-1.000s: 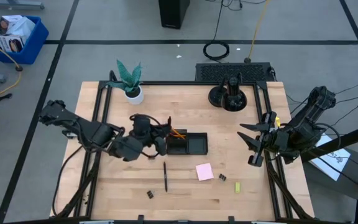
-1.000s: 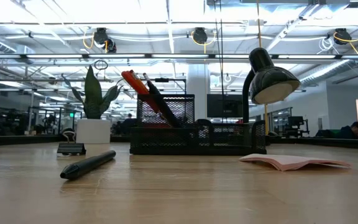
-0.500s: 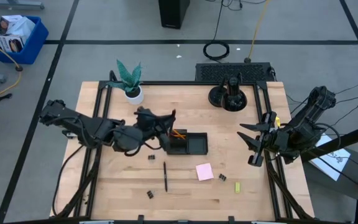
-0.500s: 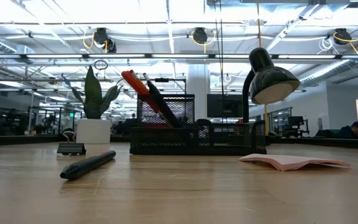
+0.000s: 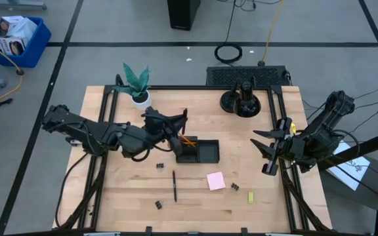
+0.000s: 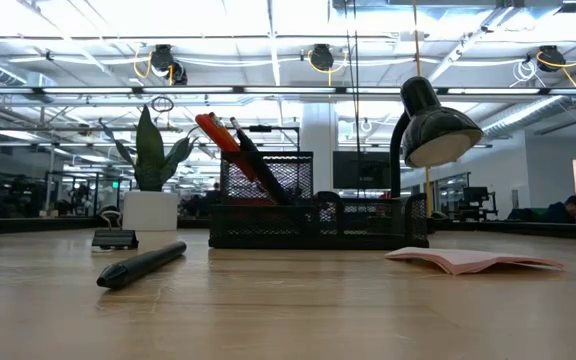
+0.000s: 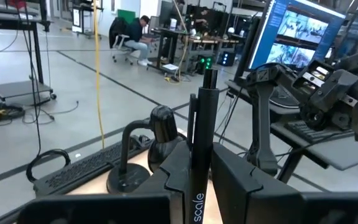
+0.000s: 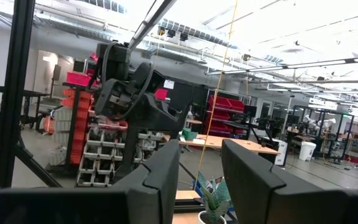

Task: Pick and place office supplies into organizer
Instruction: Put the left black pen into the desk organizer

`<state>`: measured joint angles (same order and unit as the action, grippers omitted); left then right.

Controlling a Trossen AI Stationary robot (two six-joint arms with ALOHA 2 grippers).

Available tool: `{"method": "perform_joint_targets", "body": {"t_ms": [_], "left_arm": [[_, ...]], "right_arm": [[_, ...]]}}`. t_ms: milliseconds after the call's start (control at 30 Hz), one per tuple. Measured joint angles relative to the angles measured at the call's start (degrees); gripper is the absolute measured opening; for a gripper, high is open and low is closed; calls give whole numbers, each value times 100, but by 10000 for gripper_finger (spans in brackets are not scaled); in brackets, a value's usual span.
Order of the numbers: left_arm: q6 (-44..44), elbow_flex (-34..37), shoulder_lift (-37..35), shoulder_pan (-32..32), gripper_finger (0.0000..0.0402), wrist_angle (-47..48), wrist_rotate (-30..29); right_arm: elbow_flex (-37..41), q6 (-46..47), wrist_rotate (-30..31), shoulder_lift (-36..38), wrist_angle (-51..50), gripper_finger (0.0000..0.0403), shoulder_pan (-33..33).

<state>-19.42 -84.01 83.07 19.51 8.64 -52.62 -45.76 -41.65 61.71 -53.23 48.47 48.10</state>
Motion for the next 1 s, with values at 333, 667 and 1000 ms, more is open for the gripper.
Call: {"method": "perform_joint_targets", "body": {"t_ms": [333, 667, 1000], "left_arm": [[232, 0, 0, 0, 51, -447, 151], [322, 0, 20, -123, 51, -338, 131], [415, 0, 20, -163, 51, -229, 99]], "right_arm": [[0, 0, 2, 0, -2, 116, 0], [0, 4, 2, 0, -2, 116, 0], [0, 22, 2, 0, -2, 116, 0]]}}
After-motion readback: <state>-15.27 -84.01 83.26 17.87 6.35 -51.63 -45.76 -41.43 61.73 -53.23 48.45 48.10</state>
